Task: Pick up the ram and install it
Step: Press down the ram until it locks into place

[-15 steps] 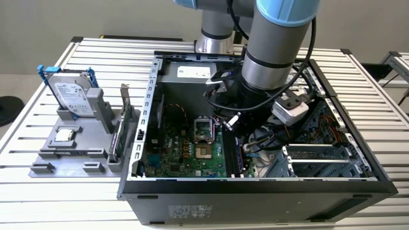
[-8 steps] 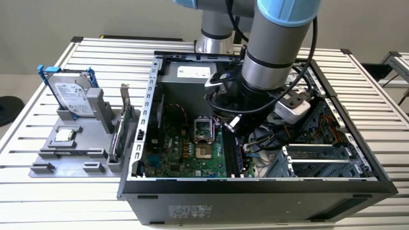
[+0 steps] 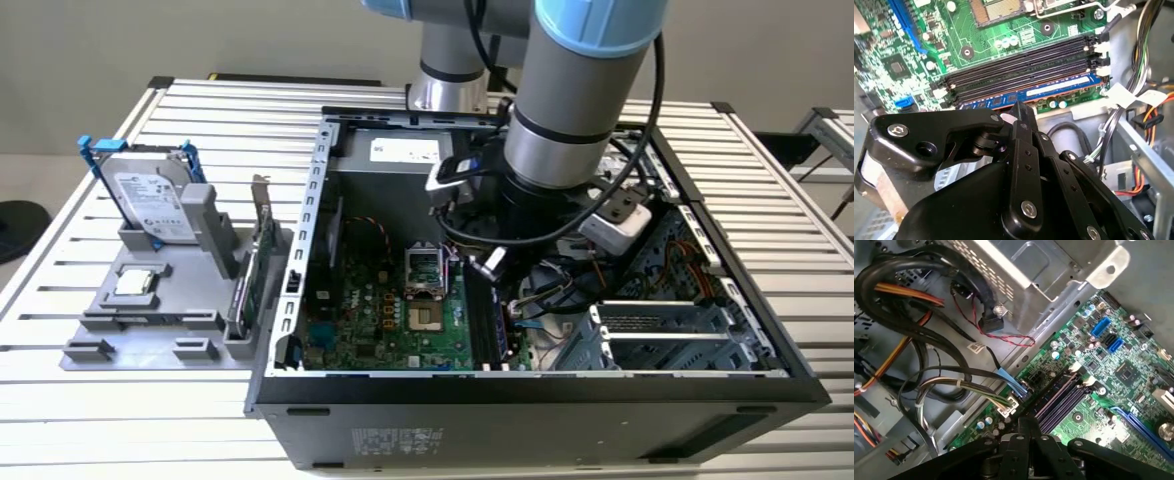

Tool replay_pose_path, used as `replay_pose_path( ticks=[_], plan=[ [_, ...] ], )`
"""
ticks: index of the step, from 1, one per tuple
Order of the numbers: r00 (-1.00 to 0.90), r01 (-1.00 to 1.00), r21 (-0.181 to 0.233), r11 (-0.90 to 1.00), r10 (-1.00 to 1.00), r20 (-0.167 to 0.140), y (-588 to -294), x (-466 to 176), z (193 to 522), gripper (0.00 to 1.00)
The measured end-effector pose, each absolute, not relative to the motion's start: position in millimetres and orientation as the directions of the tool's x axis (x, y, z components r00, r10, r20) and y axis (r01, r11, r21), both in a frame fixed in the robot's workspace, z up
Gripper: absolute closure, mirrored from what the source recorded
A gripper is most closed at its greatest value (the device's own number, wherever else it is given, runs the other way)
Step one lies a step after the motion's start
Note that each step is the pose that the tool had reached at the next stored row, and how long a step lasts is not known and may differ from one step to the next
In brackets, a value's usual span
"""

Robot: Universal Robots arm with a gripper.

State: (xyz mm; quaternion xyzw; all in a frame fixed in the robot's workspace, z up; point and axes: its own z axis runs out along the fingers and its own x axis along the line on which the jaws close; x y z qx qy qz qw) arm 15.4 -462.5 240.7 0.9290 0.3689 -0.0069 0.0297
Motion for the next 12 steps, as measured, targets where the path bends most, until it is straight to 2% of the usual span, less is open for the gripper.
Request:
replay_pose_path(
  ticks=[12],
  plan=[
    [0.589, 0.808, 0.045, -0.587, 0.808, -0.029, -462.5, 15.3, 238.3, 1.00]
  ],
)
